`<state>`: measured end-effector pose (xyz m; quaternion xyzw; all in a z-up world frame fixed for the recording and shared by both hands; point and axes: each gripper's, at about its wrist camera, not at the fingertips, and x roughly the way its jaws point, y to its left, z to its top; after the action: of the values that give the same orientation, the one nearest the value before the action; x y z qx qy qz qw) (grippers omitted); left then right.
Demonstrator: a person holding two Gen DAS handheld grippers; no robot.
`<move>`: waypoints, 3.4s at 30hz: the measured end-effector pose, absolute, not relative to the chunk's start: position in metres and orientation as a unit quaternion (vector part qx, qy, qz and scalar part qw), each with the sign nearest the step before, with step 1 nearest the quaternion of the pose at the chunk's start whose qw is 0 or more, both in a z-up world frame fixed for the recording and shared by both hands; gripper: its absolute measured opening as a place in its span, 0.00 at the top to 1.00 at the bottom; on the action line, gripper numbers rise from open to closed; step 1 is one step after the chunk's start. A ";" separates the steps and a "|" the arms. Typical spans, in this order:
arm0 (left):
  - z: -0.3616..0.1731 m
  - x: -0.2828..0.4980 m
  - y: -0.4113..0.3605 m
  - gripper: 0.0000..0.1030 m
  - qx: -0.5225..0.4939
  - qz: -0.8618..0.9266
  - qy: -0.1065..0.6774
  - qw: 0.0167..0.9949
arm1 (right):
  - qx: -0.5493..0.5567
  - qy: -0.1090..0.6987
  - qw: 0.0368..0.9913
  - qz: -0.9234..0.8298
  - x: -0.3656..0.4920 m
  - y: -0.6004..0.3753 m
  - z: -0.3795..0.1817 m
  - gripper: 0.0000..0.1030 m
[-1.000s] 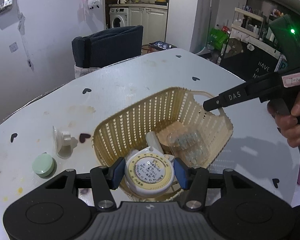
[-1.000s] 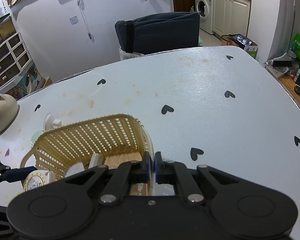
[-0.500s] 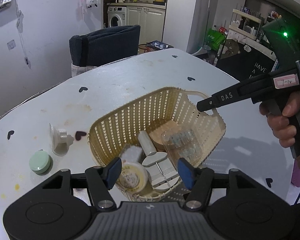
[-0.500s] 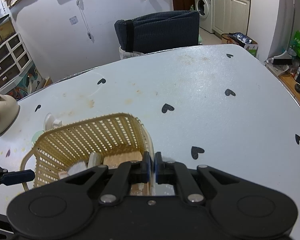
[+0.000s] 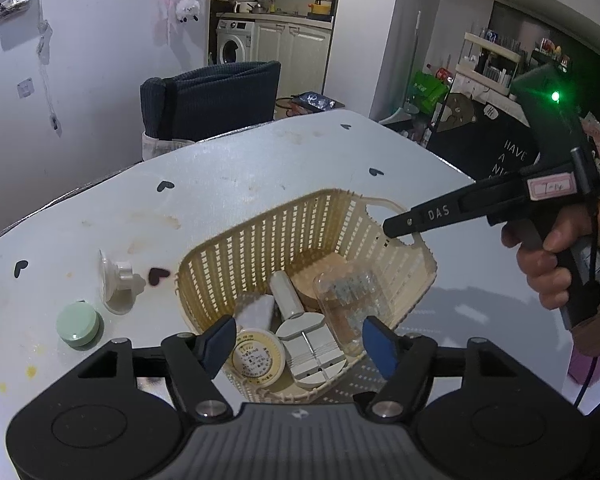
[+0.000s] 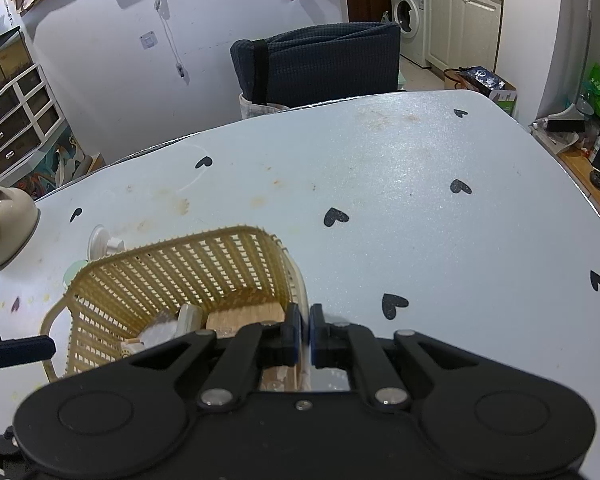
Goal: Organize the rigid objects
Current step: 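Withdraw the left gripper and move it to the mint-green round disc, then grasp the mint-green disc with the left gripper and lift it, then lower the disc into the basket and open the left gripper while the right gripper holds the basket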
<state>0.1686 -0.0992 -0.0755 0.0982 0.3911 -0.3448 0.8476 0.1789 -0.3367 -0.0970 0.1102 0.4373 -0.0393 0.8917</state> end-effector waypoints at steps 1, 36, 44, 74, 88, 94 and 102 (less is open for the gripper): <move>-0.074 0.168 -0.098 0.30 0.096 -0.345 0.389 0.849 | 0.110 0.438 0.892 -0.039 0.179 -0.337 -0.097 0.95; -0.079 0.232 0.000 0.00 -0.009 -0.182 0.341 0.922 | 0.114 0.439 0.890 -0.036 0.179 -0.338 -0.097 0.95; -0.121 0.256 0.008 0.00 -0.007 -0.157 0.360 0.920 | 0.116 0.442 0.889 -0.037 0.180 -0.340 -0.097 0.95; -0.174 0.301 0.008 0.51 0.043 -0.145 0.390 0.908 | 0.120 0.445 0.886 -0.052 0.182 -0.337 -0.096 0.95; -0.155 0.241 0.010 0.51 0.010 -0.144 0.386 0.911 | 0.122 0.440 0.888 -0.048 0.180 -0.338 -0.097 0.95; -0.121 0.210 0.005 0.51 -0.010 -0.152 0.359 0.921 | 0.123 0.439 0.889 -0.043 0.179 -0.340 -0.097 0.95; -0.078 0.173 -0.018 0.51 -0.025 -0.174 0.328 0.928 | 0.123 0.443 0.888 -0.034 0.180 -0.342 -0.096 0.95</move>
<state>0.1733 -0.0181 -0.0779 -0.0248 0.3275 -0.1742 0.9283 0.1801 -0.3420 -0.0962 0.1232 0.4426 -0.0339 0.8876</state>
